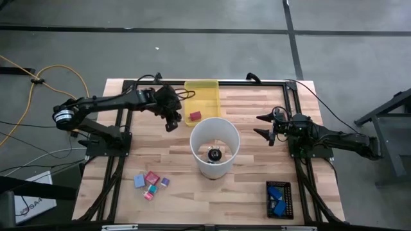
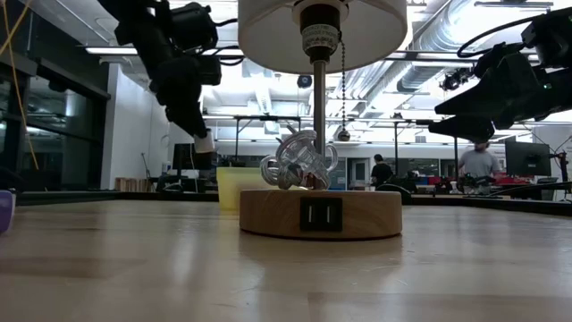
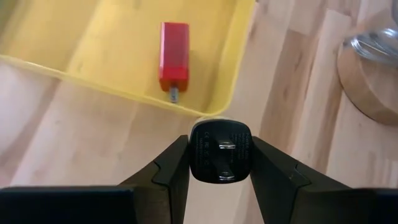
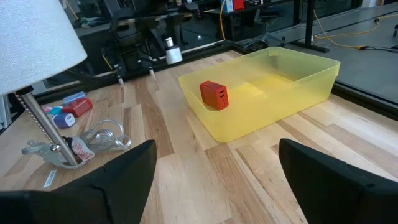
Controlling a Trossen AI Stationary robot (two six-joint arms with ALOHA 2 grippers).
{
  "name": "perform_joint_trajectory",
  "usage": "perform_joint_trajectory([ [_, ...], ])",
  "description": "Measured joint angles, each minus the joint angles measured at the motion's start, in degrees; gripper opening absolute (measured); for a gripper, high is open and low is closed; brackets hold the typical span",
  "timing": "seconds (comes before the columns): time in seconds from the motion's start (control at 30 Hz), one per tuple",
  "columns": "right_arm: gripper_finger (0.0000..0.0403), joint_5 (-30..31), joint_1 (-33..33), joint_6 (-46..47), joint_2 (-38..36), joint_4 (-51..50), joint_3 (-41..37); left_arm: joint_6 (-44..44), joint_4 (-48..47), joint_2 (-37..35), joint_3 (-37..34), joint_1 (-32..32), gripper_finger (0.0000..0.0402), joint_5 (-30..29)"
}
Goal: Pick & Place Office items
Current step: Put the white charger adapter into the yellow bin
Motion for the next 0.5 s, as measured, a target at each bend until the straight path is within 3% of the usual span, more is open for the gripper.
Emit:
perform_joint_trajectory([
  [0.5, 0.0325, 0.02, 0.0, -0.02, 0.0, 0.0, 0.0, 9.64, -0.82, 10.8, 10.92, 6.09, 0.0132, 1.46],
])
